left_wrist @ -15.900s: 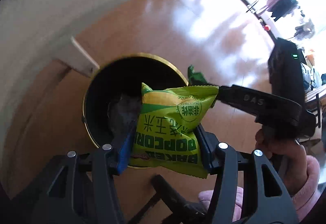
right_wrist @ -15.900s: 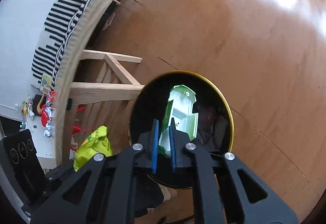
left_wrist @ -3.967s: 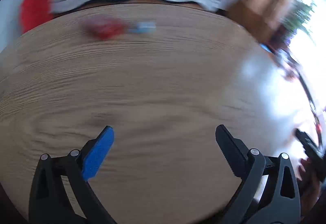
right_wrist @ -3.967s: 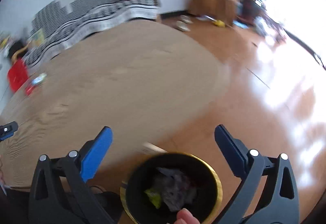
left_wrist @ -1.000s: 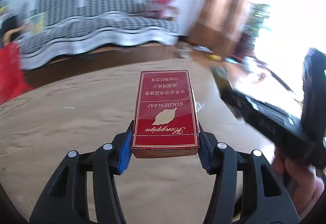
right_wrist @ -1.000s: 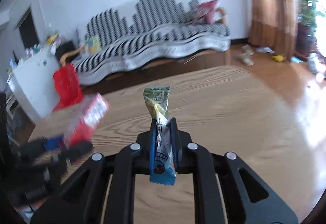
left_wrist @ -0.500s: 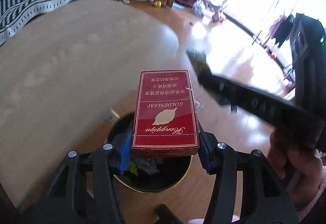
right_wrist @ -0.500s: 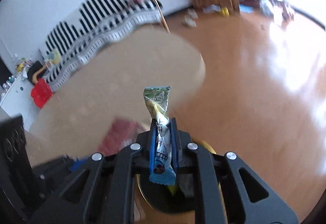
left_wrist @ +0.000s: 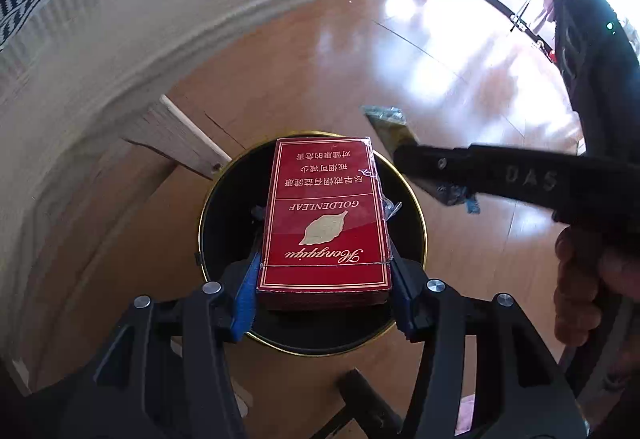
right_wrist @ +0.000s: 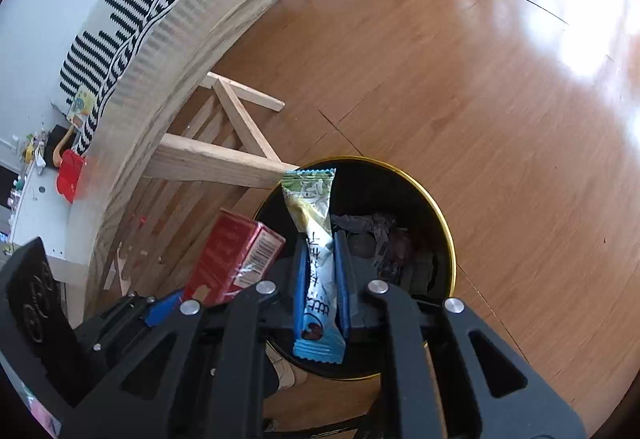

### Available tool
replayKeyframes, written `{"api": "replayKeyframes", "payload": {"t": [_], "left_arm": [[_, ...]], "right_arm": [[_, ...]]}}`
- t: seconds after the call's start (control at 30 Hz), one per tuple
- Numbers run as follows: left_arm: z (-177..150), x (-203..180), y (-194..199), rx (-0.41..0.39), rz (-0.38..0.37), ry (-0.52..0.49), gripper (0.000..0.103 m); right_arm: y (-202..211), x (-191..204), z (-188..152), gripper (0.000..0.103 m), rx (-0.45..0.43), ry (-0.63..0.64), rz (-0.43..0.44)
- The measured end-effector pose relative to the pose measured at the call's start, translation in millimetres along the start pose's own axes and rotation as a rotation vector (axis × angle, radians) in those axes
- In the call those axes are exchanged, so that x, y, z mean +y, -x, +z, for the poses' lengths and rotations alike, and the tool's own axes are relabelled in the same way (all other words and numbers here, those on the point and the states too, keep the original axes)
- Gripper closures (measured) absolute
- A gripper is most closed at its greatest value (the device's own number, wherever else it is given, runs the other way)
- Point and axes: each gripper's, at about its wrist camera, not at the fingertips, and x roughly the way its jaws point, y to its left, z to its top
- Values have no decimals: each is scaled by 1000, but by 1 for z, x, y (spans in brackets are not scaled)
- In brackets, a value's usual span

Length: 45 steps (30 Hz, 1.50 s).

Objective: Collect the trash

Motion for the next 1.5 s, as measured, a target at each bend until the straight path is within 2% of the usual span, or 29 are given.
{"api": "replayKeyframes", "payload": {"t": [0.37, 0.53, 0.57, 0.6, 0.63, 0.67, 0.7, 0.73, 0.83, 0.93, 1.0, 1.07, 1.13, 1.23, 1.27, 1.4, 1.5], "left_arm": [[1, -16, -3, 26, -23, -14, 50], [2, -13, -3, 34, -32, 12, 50], [1, -12, -4, 40, -30, 17, 48], [1, -13, -6, 53, -29, 18, 42], [0, -15, -9, 66, -30, 17, 33], [-2, -18, -11, 79, -18, 16, 12], [-3, -20, -12, 79, -1, 12, 6], [-4, -23, -12, 72, 6, 2, 6], [-4, -32, -8, 66, -1, -60, 6], [2, -31, 9, -4, 32, -68, 6], [15, -23, 39, -91, 38, -39, 6], [33, -6, 85, -232, 51, 8, 6], [49, 25, 141, -374, 108, 66, 6], [57, 76, 199, -493, 199, 155, 6], [56, 106, 221, -528, 269, 213, 6], [38, 196, 257, -561, 446, 370, 6], [22, 261, 264, -542, 542, 420, 6]], "right_arm": [[-6, 7, 10, 89, 15, -15, -8], [-7, 4, 13, 89, 19, -34, 4], [-7, 3, 13, 89, 19, -42, 13], [-6, 1, 13, 89, 18, -53, 34], [-6, -1, 16, 85, 26, -54, 46], [-4, -2, 17, 54, 27, -57, 44], [-2, -3, 18, 4, 16, -57, 34], [2, -5, 19, 9, -7, -60, 11], [10, -10, 22, 6, -41, -66, -61], [24, -14, 23, 7, -117, -45, -193], [32, -13, 24, 7, -161, -4, -285], [37, -9, 25, 7, -193, 14, -325], [37, 0, 28, 7, -222, 36, -350], [27, 47, 42, 7, -230, 125, -318], [23, 63, 46, 7, -224, 154, -299], [5, 174, 66, 7, -261, 341, -186], [-13, 276, 78, 7, -287, 477, -98]]}}
